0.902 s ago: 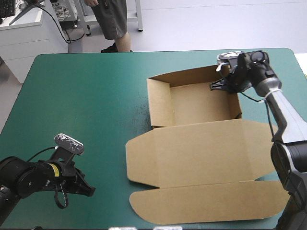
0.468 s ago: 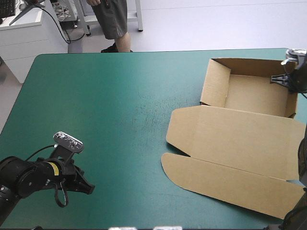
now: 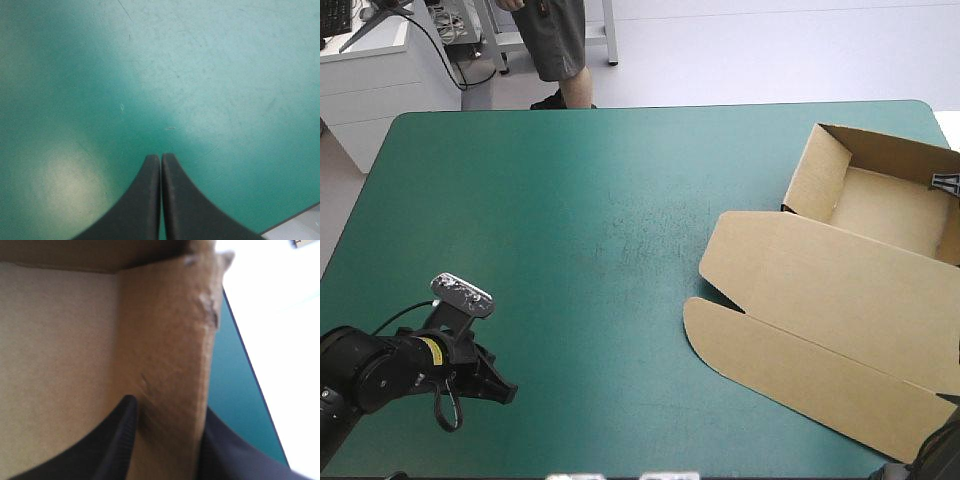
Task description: Fold the box
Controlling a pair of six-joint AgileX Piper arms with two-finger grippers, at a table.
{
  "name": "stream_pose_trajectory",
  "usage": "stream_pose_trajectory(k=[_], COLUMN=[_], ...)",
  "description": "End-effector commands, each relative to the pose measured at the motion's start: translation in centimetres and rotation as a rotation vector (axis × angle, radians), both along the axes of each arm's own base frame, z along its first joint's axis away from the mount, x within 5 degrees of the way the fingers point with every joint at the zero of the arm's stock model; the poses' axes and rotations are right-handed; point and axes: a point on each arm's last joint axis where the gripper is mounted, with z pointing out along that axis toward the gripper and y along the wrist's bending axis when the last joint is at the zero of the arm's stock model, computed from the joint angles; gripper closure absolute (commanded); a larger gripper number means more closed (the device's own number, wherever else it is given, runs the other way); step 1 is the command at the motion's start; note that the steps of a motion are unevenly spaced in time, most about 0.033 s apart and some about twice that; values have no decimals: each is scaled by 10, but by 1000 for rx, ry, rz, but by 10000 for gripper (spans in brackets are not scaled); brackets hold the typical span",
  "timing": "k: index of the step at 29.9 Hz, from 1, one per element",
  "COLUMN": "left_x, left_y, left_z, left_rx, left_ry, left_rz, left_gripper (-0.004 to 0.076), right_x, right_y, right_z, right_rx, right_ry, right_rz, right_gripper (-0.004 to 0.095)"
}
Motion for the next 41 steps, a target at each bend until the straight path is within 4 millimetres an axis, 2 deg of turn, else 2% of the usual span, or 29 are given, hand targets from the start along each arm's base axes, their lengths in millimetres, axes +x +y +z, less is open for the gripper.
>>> stream_pose_trajectory(k=[1,4,8,10,12,14,18,21,25,34,41], left_x=[0,0,-1,-2,-2,-3,-5,-5,-5,-9,-25], left_y=[-2,-2,-1,-1,-1,-1,1,1,1,1,9], left_z=[10,10,10,9,9,8,7,7,7,15,26], left_rx=[-36,-37,-32,-27,-25,-22,-7,-6,-7,-69,-119], left_ry=[-51,-50,-39,-27,-21,-14,16,19,18,-65,-153], left_rz=[-4,-4,-4,-5,-5,-5,-6,-6,-4,-5,3], left_gripper=[732,732,732,732,732,732,732,732,732,732,732], right_x=[-8,-10,-15,-20,-25,-31,-42,-48,-58,-81,-113], right_y=[-3,1,8,14,21,29,49,63,88,191,246], right_z=[35,42,62,75,89,100,121,135,152,187,207], right_rx=[-81,-56,-33,-14,7,38,122,177,142,90,85], right_ry=[-96,-109,-149,-179,-214,-250,-322,-379,-409,-461,-510], right_rz=[3,9,31,46,57,65,168,224,293,580,711], right_gripper=[252,110,160,244,379,532,919,905,905,907,907])
